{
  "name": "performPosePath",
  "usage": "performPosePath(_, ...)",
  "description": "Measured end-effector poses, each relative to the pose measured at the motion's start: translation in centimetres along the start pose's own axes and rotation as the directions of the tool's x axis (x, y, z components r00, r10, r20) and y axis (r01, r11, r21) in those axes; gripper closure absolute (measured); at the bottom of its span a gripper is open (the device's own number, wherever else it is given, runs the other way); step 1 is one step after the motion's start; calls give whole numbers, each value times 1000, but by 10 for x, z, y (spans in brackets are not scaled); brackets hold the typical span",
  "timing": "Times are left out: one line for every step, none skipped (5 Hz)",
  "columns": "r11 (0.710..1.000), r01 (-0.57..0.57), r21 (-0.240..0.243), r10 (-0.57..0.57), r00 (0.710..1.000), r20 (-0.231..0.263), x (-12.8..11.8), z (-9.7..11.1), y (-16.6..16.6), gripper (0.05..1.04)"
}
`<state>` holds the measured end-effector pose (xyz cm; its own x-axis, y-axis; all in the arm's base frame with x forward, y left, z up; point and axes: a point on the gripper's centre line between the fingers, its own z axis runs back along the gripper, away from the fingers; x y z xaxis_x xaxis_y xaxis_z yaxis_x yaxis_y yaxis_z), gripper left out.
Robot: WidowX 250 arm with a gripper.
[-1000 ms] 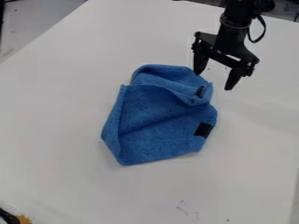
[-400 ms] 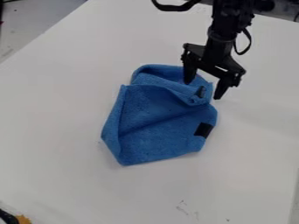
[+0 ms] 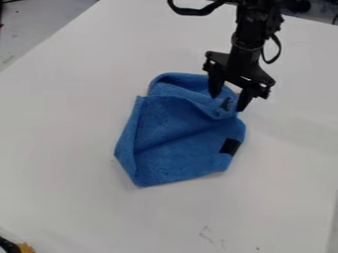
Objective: Unfold the cloth from right to left
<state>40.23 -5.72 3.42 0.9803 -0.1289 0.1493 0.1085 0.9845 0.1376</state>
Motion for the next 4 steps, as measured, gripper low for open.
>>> performPosePath(1000,15,-9,-15,1000,6,1,0,-1,719)
performPosePath(1000,9,-13,-9,1000,13,2,0,0,936)
performPosePath(1000,-2,-16,2,1000,18,1,-4,0,991)
performPosePath(1000,2,-17,-1,1000,12,-2,-6,0,828)
